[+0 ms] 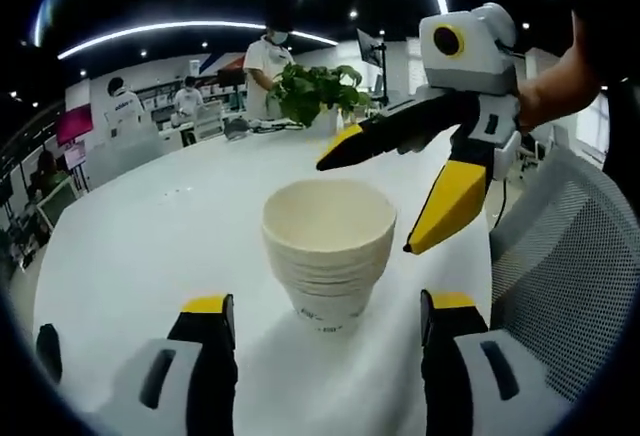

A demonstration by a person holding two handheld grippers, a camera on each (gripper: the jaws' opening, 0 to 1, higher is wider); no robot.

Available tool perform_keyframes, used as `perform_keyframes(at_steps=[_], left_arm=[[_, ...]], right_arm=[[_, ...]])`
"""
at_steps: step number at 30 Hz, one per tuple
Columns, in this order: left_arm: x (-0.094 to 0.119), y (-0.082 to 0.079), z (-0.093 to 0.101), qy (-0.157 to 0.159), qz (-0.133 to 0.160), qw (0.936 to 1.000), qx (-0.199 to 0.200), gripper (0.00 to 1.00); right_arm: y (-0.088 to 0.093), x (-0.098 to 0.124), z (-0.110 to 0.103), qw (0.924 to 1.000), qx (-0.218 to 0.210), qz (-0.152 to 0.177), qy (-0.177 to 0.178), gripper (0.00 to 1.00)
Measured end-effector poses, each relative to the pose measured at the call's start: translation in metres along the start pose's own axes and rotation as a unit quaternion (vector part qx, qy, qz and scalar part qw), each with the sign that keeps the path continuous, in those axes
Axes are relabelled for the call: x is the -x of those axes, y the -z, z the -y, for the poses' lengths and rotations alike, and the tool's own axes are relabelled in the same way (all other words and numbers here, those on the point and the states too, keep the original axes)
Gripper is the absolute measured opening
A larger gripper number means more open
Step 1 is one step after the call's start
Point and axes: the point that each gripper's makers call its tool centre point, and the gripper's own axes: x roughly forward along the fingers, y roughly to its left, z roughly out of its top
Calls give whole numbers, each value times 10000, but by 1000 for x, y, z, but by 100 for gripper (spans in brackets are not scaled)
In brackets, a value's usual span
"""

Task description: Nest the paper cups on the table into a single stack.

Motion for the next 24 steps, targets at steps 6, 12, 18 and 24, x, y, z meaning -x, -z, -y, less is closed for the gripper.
perform_keyframes(at_steps=[6,12,18,24], left_arm=[[-10,2,2,95,-40,9999,-5,63],[-19,4,2,150,-98,9998,-24,56],[-20,3,1,152,-61,9998,-85,39],[-22,3,0,149,-55,9998,-114,39]], right_arm=[[5,-10,-2,9999,10,-93,-49,61],[9,-18,-6,9998,-16,-164,-111,57],[10,-19,-9,9997,46,-171,-156,47],[8,-18,-8,9997,-34,-143,-177,47]])
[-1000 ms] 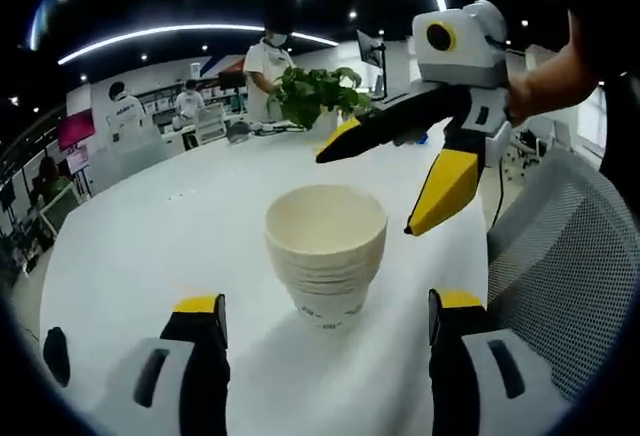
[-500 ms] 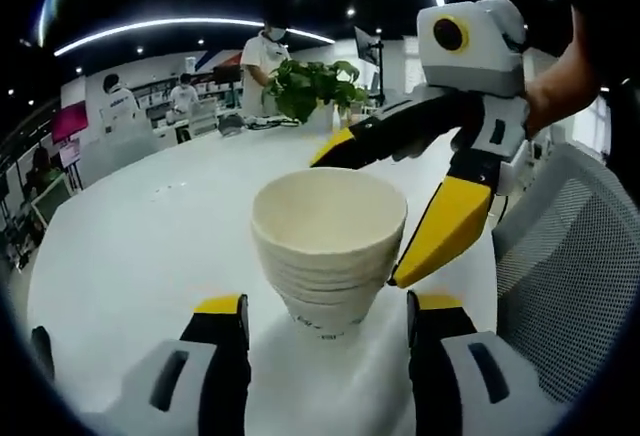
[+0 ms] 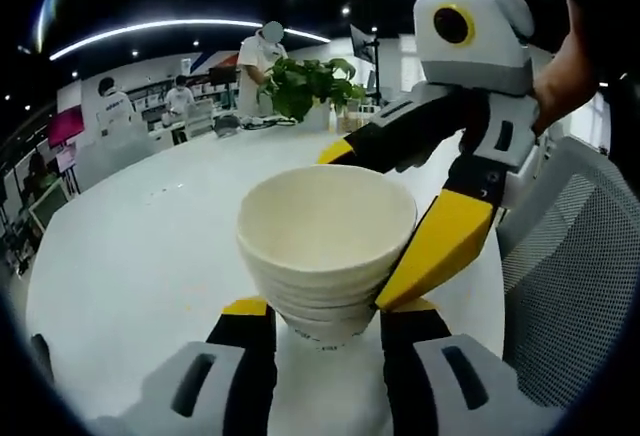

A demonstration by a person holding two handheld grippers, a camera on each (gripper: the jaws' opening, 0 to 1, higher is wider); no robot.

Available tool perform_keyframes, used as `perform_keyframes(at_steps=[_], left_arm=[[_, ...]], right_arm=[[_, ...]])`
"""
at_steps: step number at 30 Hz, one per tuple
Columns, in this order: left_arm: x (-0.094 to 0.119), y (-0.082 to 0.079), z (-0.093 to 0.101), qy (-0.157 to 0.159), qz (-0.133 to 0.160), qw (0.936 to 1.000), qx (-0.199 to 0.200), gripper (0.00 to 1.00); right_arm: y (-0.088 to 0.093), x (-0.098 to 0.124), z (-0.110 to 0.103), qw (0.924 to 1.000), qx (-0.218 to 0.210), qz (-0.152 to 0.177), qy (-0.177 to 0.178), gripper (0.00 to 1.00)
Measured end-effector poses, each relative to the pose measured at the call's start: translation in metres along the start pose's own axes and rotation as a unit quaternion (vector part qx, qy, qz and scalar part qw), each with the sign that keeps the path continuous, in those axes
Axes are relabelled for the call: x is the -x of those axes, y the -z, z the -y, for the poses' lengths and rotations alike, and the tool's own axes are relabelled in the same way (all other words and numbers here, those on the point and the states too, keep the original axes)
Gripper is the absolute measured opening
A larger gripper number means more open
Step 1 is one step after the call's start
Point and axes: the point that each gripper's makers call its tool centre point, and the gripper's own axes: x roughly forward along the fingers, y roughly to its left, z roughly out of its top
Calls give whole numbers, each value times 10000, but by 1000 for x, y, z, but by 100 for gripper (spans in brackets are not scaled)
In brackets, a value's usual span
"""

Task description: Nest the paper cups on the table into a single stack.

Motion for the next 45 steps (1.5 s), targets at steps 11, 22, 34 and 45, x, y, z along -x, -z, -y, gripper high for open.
perform_keyframes(at_steps=[11,22,34,45], left_arm=[[-4,-11,-7,29,45,10000,-40,39],[-13,-31,-28,-29,64,9999,-93,39],[-28,-37,-56,-96,34,9999,63,39],[-43,-16,-77,-105,-309,9994,107,39]], right_arm=[[-9,2,11,10000,-28,73,-4,47],[-26,-5,36,9999,-37,136,-9,47],[-35,-22,64,9991,-301,277,-63,47],[-23,-39,76,9993,-360,51,-111,47]])
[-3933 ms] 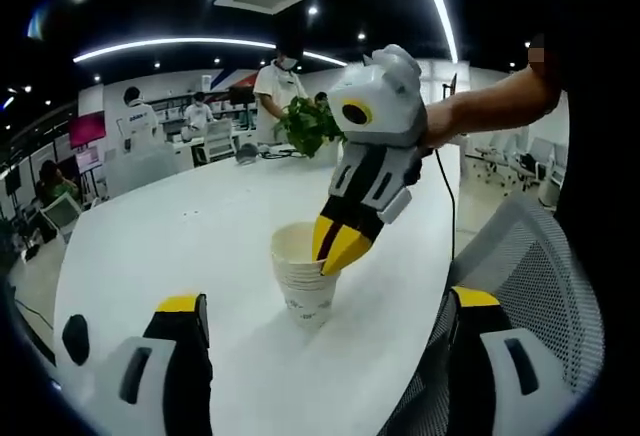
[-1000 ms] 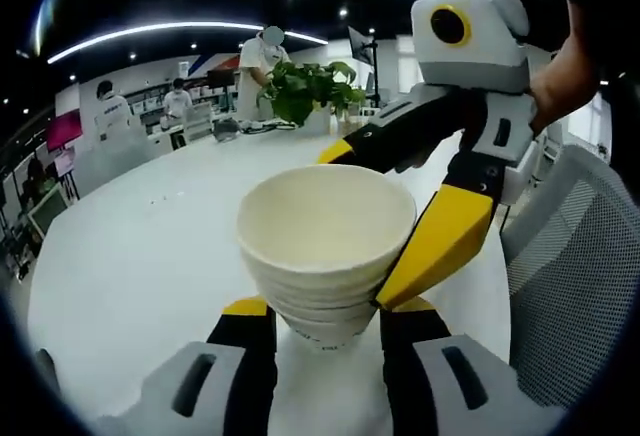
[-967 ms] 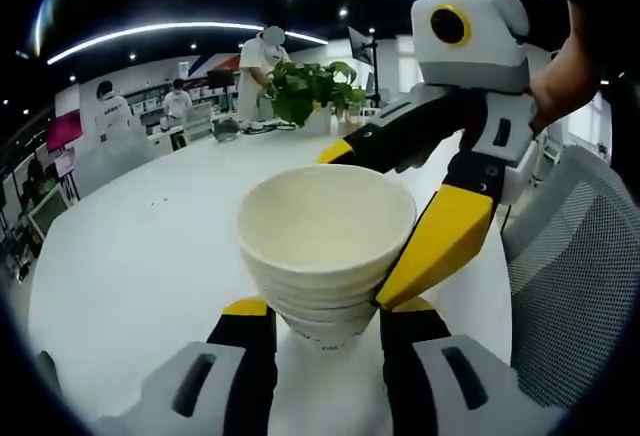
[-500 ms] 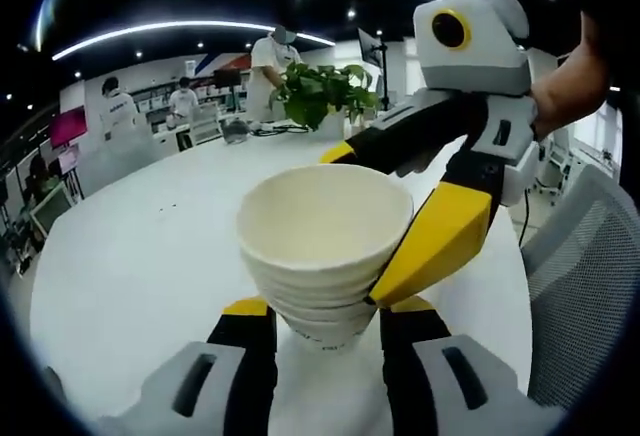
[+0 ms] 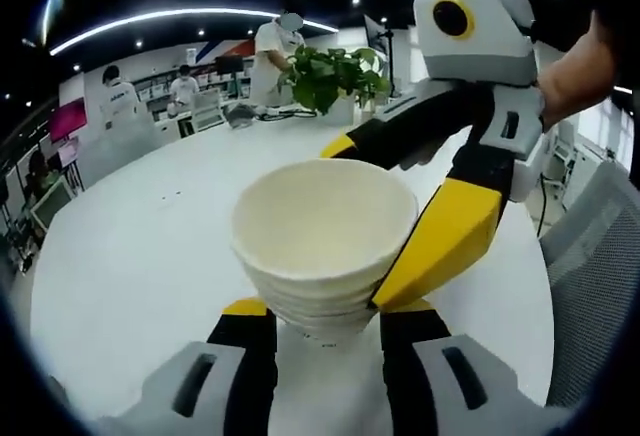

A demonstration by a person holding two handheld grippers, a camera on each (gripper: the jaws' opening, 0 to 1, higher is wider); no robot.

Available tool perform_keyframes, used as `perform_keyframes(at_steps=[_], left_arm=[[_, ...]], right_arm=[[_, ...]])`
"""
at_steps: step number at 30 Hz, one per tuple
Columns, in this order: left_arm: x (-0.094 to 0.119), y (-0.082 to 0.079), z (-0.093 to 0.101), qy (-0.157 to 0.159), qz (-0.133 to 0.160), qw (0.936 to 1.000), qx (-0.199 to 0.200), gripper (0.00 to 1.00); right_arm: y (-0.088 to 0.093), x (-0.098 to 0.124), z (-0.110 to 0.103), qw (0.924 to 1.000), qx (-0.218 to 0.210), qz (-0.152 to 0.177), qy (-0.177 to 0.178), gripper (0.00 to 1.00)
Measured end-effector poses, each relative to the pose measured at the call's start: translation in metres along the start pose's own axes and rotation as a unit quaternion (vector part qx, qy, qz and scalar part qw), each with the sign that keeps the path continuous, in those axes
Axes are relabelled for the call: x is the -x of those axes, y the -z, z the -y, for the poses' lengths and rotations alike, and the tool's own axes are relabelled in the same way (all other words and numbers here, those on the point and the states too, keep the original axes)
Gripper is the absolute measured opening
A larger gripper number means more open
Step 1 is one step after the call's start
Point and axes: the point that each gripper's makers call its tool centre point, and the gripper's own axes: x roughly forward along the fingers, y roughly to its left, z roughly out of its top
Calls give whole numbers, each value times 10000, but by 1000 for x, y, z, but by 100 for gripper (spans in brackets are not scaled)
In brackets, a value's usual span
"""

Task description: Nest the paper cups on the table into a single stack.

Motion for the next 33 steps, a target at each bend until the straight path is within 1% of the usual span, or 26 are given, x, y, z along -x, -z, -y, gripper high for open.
perform_keyframes(at_steps=[1,3,5,7,9,11,13,14,16,17,19,22,23,24,27,30,33], left_arm=[[1,-2,-1,-9,47,10000,23,39],[-1,0,-4,-26,29,10000,48,39],[0,0,-3,-40,31,10000,57,38],[0,3,-1,-40,-34,10000,81,38],[1,7,0,-36,-66,9999,108,43],[6,7,1,-69,-49,9999,123,49],[12,6,2,-73,110,9997,220,53],[15,6,5,-90,133,9996,225,55],[21,8,5,-138,175,9994,257,57],[27,7,5,-184,264,9991,271,58],[37,5,7,-229,351,9987,291,61],[52,-2,10,-296,525,9977,315,65],[54,-3,10,-322,561,9974,317,67],[60,-6,10,-382,680,9964,319,68],[75,-10,12,-472,863,9943,404,75],[90,-12,21,-544,950,9930,448,80],[102,-7,26,-630,927,9931,337,83]], right_arm=[[0,1,0,10000,-14,0,17,47],[-1,2,1,9999,-102,-5,36,47],[-1,2,-1,9999,-129,-7,33,47],[0,3,-1,9999,-152,-38,60,48],[1,6,1,9998,-143,-55,126,50],[1,9,0,9998,-142,-36,128,53],[1,18,0,9997,-137,38,213,57],[2,21,0,9996,-131,63,255,58],[4,26,1,9994,-116,87,316,61],[6,33,1,9991,-117,127,386,62],[9,41,3,9987,-47,150,493,67],[11,54,3,9979,58,223,604,74],[12,58,3,9977,91,246,630,76],[13,64,3,9971,144,260,700,78],[15,77,4,9959,237,320,812,82],[20,92,3,9949,307,342,897,85],[27,104,-3,9940,464,342,931,89]])
